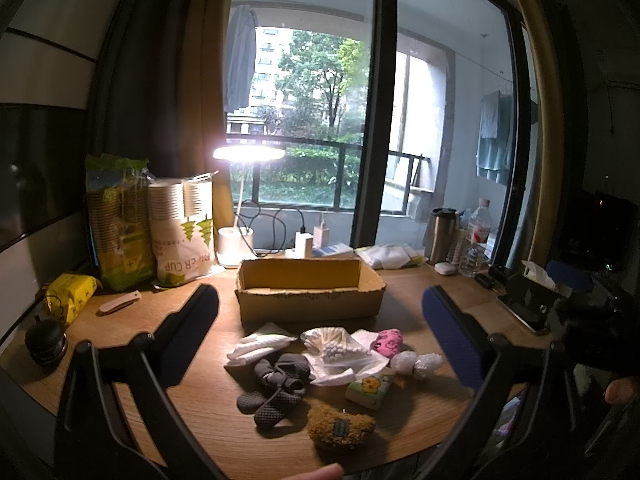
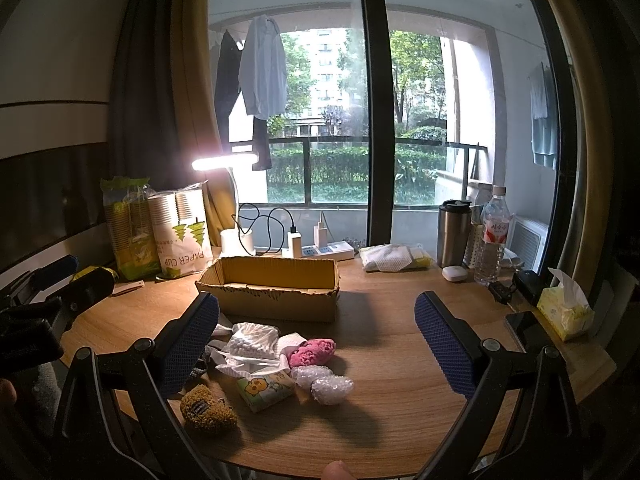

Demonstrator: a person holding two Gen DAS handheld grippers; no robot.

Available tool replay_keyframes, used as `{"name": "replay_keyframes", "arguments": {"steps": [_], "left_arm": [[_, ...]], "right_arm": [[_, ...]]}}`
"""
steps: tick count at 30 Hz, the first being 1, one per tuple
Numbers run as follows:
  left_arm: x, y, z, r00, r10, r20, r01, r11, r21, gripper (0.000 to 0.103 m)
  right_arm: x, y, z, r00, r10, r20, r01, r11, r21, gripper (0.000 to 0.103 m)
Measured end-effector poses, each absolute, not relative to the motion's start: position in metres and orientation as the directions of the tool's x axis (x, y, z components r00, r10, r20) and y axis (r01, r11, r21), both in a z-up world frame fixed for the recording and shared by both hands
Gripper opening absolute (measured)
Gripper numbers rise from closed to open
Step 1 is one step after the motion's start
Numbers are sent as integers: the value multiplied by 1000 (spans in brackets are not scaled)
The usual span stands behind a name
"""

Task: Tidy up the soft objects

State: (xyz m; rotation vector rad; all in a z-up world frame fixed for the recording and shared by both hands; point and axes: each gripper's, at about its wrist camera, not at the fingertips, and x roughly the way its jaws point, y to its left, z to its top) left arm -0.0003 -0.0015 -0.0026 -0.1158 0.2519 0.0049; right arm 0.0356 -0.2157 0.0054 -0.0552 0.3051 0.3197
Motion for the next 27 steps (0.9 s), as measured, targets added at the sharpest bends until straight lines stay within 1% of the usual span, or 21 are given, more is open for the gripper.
{"name": "replay_keyframes", "arguments": {"steps": [10, 14, 18, 27], "left_arm": [[0, -5, -6, 967, -11, -255, -20, 993, -116, 102], [6, -4, -11, 961, -16, -277, -18, 993, -119, 102], [15, -5, -23, 949, -20, -315, -17, 993, -114, 102], [40, -13, -69, 880, -64, -471, 7, 993, -120, 102]], "right_arm": [[36, -216, 1, 901, 302, -311, -319, 948, -2, 100], [43, -214, -5, 896, 300, -326, -316, 949, 3, 100], [50, -215, -13, 889, 296, -350, -311, 950, 12, 100], [72, -218, -43, 861, 276, -427, -293, 956, 26, 100]]}}
